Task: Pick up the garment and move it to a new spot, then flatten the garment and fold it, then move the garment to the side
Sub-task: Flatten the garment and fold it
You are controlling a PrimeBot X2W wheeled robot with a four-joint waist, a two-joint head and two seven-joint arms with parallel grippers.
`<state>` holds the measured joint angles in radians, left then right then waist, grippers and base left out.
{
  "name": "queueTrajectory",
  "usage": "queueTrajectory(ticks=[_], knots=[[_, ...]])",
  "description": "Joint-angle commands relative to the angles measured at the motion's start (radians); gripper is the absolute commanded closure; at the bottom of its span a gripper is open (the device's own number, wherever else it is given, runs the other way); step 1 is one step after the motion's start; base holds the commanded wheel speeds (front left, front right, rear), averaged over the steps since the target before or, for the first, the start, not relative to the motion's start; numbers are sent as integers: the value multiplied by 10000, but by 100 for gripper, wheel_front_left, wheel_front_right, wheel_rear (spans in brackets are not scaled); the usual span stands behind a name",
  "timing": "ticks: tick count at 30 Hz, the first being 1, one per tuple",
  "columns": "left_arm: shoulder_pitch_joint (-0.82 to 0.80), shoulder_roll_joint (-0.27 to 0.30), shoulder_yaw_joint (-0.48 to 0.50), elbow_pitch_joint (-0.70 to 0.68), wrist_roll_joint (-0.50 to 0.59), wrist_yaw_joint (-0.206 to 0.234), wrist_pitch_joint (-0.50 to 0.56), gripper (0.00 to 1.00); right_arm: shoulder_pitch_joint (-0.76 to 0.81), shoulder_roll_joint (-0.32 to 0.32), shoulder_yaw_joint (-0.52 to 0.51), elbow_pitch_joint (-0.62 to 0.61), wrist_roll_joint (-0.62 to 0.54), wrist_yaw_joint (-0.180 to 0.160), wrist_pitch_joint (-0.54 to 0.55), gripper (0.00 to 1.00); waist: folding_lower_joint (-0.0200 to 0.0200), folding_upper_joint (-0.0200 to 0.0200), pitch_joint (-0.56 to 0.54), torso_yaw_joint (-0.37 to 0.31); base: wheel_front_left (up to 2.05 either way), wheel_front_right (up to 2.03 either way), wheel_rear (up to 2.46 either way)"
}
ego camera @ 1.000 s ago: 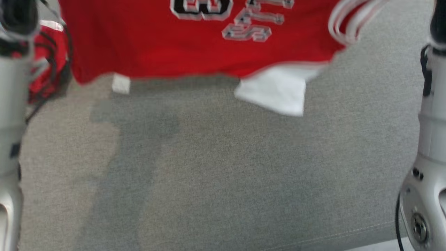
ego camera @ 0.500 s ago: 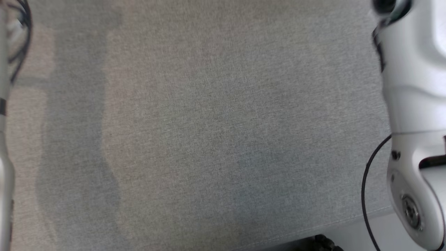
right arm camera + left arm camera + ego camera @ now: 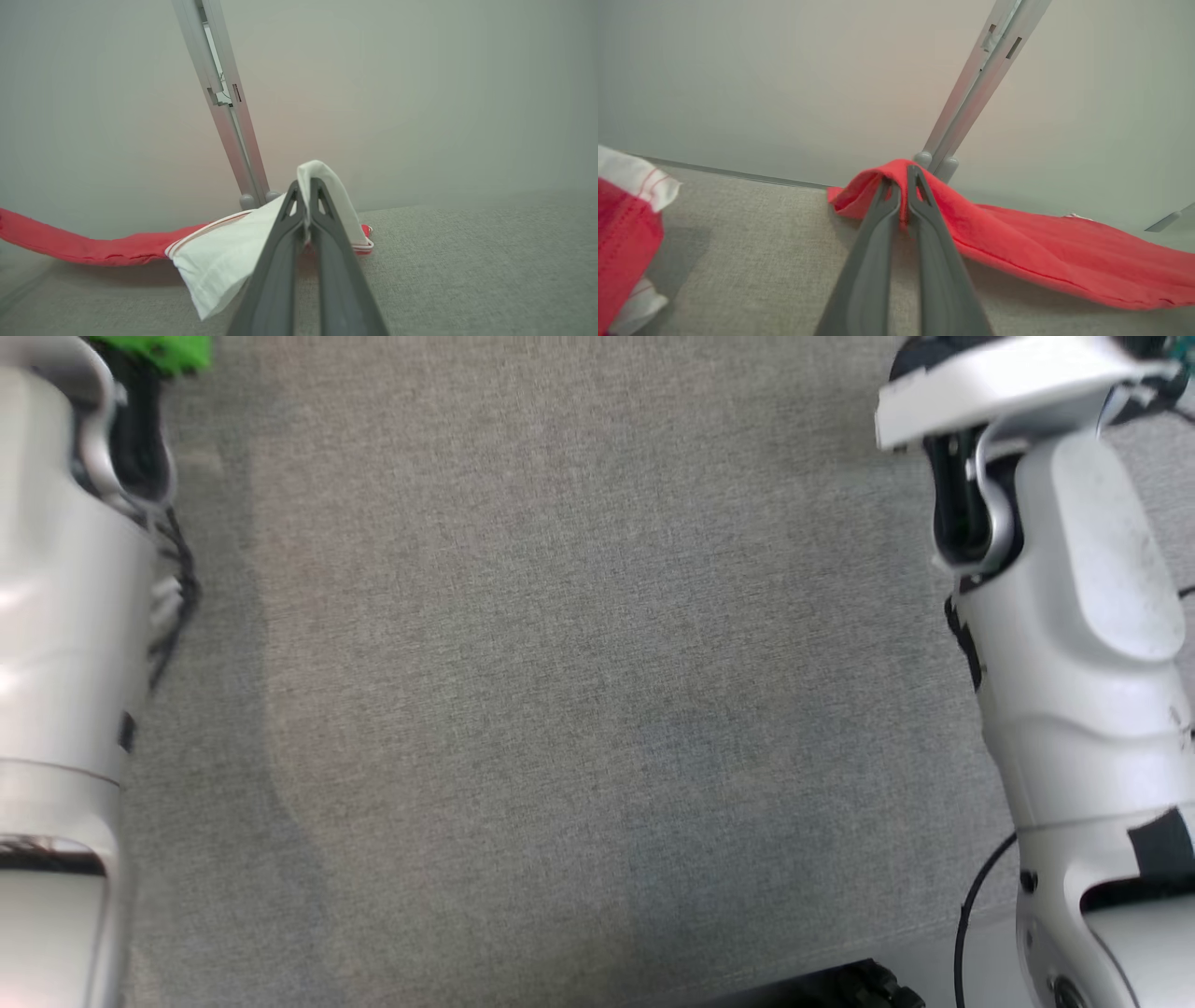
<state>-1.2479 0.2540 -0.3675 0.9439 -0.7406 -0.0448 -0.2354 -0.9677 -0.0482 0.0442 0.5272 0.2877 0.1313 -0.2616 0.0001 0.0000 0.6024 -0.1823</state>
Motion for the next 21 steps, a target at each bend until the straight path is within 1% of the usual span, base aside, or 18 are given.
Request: queueTrajectory(ticks=[1,5,9,14,18,21], knots=[[388,-141,38,80,-111,-82,-100,100,380,-41,-78,-87,-76,-11,-45,100,-1,0,-649,219,0,0,0],[1101,-358,36,97,-180,-331,-233,100,1233,-44,-158,-440,23,-11,-46,100,-1,0,-1423,411,0,0,0],[2130,-531,172,-221,-289,-521,-309,100,2324,-42,-228,-971,212,-11,-47,100,-1,0,-2310,582,0,0,0],[4133,-588,552,-1358,-101,-610,-297,100,4041,-40,-426,-1905,47,-11,-48,100,-1,0,-3448,769,0,0,0],[5965,-747,677,-2344,18,-570,-300,100,5659,-37,-553,-2937,81,-11,-47,100,-1,0,-4228,906,0,0,0],[7246,-821,644,-3149,95,-450,-300,100,6881,-38,-531,-3811,214,-11,62,100,-1,0,-4653,938,0,0,0]])
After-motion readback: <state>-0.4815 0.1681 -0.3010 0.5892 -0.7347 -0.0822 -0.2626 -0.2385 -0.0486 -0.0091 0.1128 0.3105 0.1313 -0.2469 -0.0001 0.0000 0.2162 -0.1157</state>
